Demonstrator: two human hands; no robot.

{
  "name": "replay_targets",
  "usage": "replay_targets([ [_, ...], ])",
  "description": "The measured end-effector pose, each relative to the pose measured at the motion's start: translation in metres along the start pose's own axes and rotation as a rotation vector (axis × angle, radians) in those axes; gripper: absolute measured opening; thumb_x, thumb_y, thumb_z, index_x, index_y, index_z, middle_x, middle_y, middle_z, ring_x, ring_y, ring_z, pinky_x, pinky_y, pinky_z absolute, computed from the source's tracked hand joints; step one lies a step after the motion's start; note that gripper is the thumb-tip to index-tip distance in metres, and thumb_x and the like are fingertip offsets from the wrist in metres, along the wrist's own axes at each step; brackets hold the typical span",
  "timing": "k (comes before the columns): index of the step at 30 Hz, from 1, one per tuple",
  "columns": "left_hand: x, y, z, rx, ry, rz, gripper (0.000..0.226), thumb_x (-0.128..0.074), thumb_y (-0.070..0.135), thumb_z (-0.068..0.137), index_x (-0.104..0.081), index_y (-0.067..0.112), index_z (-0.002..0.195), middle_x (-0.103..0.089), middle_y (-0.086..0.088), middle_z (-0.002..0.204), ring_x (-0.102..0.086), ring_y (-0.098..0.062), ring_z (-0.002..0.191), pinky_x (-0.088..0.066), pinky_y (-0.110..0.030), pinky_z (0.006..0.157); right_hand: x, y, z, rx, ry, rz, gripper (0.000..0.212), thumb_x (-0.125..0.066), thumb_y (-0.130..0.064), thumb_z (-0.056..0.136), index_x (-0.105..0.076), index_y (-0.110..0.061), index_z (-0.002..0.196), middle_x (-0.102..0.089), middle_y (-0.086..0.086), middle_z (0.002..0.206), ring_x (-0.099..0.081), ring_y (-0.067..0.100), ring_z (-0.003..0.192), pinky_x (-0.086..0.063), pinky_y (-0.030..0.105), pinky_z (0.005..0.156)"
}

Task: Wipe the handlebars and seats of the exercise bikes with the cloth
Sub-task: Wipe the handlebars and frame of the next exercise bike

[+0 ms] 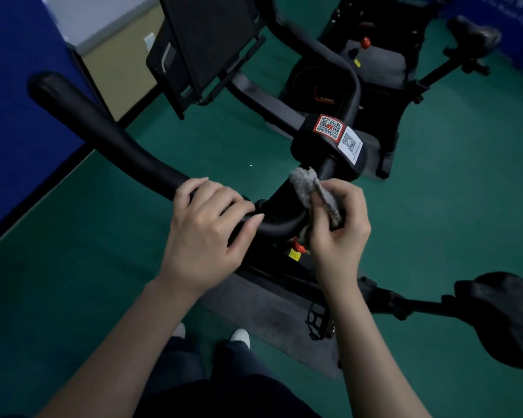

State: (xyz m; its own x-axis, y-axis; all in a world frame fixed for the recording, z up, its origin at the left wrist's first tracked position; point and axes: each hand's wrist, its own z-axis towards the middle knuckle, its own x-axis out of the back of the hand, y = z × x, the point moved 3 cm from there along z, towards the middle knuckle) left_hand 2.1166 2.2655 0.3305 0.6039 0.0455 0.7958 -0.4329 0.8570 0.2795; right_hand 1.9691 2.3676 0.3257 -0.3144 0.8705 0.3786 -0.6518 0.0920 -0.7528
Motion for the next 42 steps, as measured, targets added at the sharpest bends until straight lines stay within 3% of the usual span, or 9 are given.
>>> replay_targets([
  [5,0.000,0.004,0.001,0.030,0.023,0.012,0.029,-0.051,0.030,0.095,-0.073,0.014,0.085,-0.067,0.002,0.084,-0.060,-0.020,0.088,-0.027,-0.036,0.105,-0.001,0.000,-0.016,0.110,-0.066,0.058,0.014,-0.058,0.006,0.083,-0.063,-0.001,0.095,-0.060,0.001,0.097,-0.058,0.020,0.092,-0.045,0.028,0.084],
  [10,-0.002,0.008,0.000,0.034,0.029,0.032,0.026,-0.051,0.024,0.094,-0.072,0.013,0.085,-0.067,0.002,0.087,-0.060,-0.020,0.091,-0.024,-0.037,0.109,0.000,0.017,0.014,0.029,-0.017,0.049,0.013,-0.059,0.006,0.085,-0.064,0.001,0.096,-0.062,0.009,0.095,-0.058,0.025,0.092,-0.048,0.036,0.082],
  [18,-0.004,0.009,0.000,0.036,0.046,0.038,0.027,-0.050,0.022,0.094,-0.072,0.012,0.082,-0.067,0.001,0.083,-0.060,-0.021,0.086,-0.027,-0.032,0.104,0.003,0.030,0.019,0.059,-0.053,0.041,0.013,-0.059,0.004,0.086,-0.065,0.001,0.097,-0.063,0.008,0.097,-0.058,0.024,0.093,-0.047,0.038,0.084],
  [22,-0.004,0.010,0.000,0.041,0.048,0.035,0.027,-0.050,0.022,0.094,-0.071,0.013,0.081,-0.066,0.003,0.082,-0.059,-0.019,0.085,-0.025,-0.030,0.104,0.001,0.036,0.033,-0.040,0.048,0.052,0.010,-0.060,-0.002,0.089,-0.065,0.000,0.098,-0.062,0.007,0.097,-0.059,0.024,0.094,-0.047,0.030,0.084],
  [27,-0.005,0.009,-0.002,0.038,0.056,0.038,0.027,-0.048,0.022,0.094,-0.070,0.014,0.080,-0.065,0.004,0.081,-0.058,-0.017,0.086,-0.025,-0.030,0.105,0.000,0.033,0.018,-0.019,0.000,0.089,0.010,-0.060,-0.002,0.089,-0.064,0.000,0.098,-0.062,0.009,0.098,-0.058,0.021,0.096,-0.045,0.027,0.086],
  [30,-0.006,0.009,-0.001,0.040,0.057,0.034,0.028,-0.047,0.023,0.095,-0.070,0.014,0.080,-0.064,0.004,0.081,-0.057,-0.017,0.086,-0.025,-0.030,0.105,-0.002,0.037,0.034,-0.163,0.080,0.136,0.009,-0.060,-0.003,0.089,-0.062,-0.004,0.098,-0.060,0.007,0.098,-0.058,0.019,0.095,-0.046,0.029,0.086],
  [34,-0.007,0.009,-0.002,0.042,0.069,0.020,0.028,-0.048,0.023,0.094,-0.070,0.015,0.079,-0.065,0.005,0.080,-0.058,-0.017,0.085,-0.025,-0.030,0.104,-0.008,0.032,0.015,-0.297,0.138,0.224,0.012,-0.058,-0.003,0.091,-0.058,-0.011,0.099,-0.060,0.014,0.100,-0.059,0.026,0.097,-0.048,0.044,0.089],
  [39,-0.009,0.007,-0.002,0.026,0.096,-0.002,0.030,-0.048,0.024,0.095,-0.070,0.015,0.078,-0.065,0.005,0.080,-0.057,-0.017,0.085,-0.025,-0.030,0.102,-0.012,0.031,-0.005,-0.464,0.328,0.379,0.009,-0.057,-0.009,0.092,-0.058,-0.015,0.100,-0.062,-0.006,0.095,-0.059,0.001,0.092,-0.046,0.017,0.085],
  [42,-0.011,0.006,-0.002,0.013,0.118,-0.001,0.030,-0.048,0.024,0.096,-0.070,0.014,0.078,-0.066,0.004,0.079,-0.057,-0.018,0.084,-0.026,-0.031,0.101,-0.019,0.044,0.007,-0.640,0.429,0.501,0.010,-0.056,-0.008,0.094,-0.057,-0.015,0.100,-0.061,0.001,0.099,-0.059,0.010,0.095,-0.048,0.028,0.093],
])
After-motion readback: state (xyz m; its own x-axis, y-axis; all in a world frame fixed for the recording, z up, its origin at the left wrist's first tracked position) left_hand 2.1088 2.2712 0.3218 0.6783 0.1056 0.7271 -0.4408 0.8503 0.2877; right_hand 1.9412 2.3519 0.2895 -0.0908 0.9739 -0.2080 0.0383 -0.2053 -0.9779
